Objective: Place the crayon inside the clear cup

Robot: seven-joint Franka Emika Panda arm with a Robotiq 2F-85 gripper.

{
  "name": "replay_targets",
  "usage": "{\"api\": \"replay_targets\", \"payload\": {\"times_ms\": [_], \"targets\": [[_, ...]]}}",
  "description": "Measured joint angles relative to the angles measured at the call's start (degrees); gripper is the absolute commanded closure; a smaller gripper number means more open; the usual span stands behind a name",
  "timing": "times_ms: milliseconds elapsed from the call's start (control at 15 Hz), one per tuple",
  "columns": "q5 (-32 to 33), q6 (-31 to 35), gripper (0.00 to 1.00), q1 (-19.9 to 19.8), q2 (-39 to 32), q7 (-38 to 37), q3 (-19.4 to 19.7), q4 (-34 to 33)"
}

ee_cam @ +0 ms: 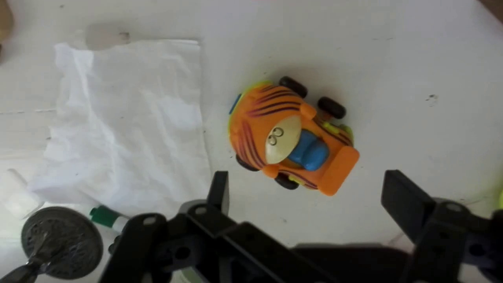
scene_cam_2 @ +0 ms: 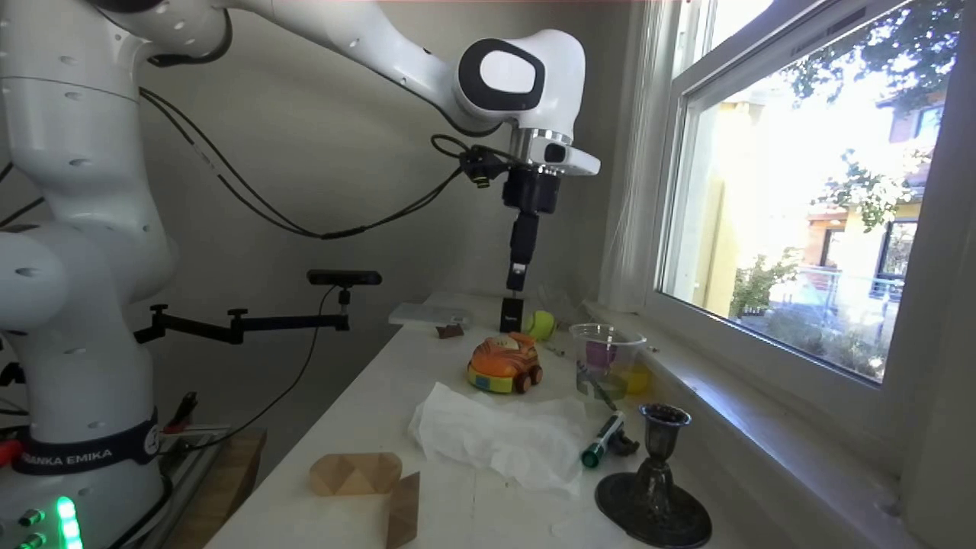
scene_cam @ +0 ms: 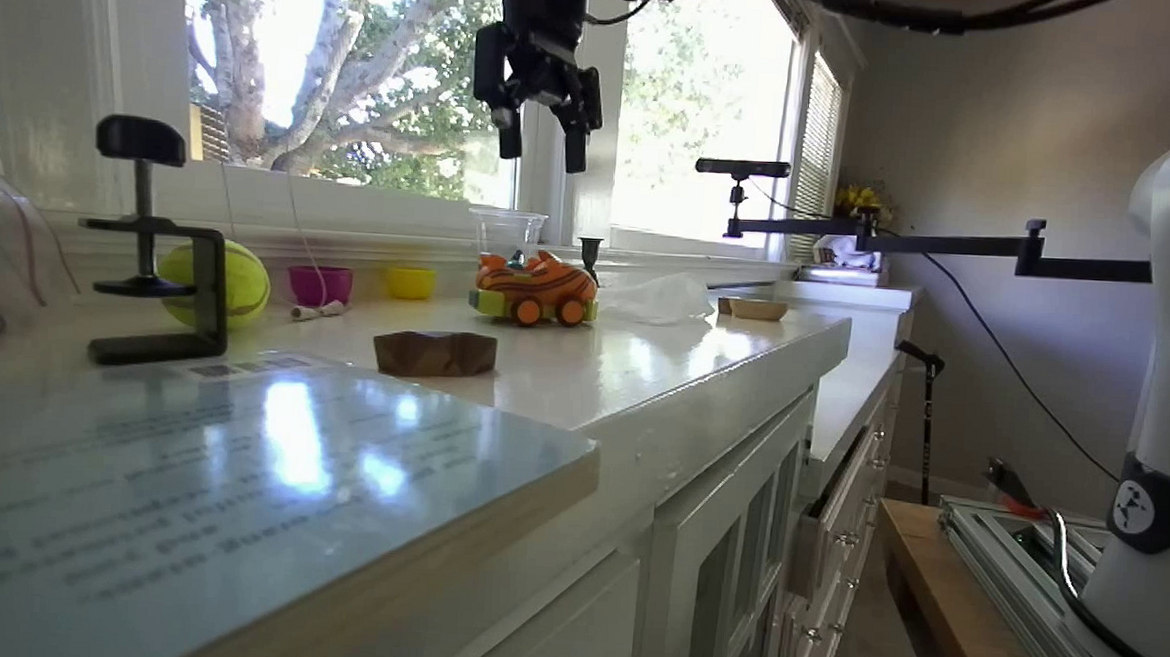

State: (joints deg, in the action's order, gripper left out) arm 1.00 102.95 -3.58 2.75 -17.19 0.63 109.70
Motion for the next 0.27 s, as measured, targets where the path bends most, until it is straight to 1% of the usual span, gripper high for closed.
{"api": "replay_targets", "payload": {"times_ms": [133, 267], "targets": [[4.22, 1.59, 0.00, 0.24, -0.47, 0.59, -0.15, 0.00], [5.89, 3.03, 0.00, 0.31, -0.78, 0.60, -0.17, 0.00]]}}
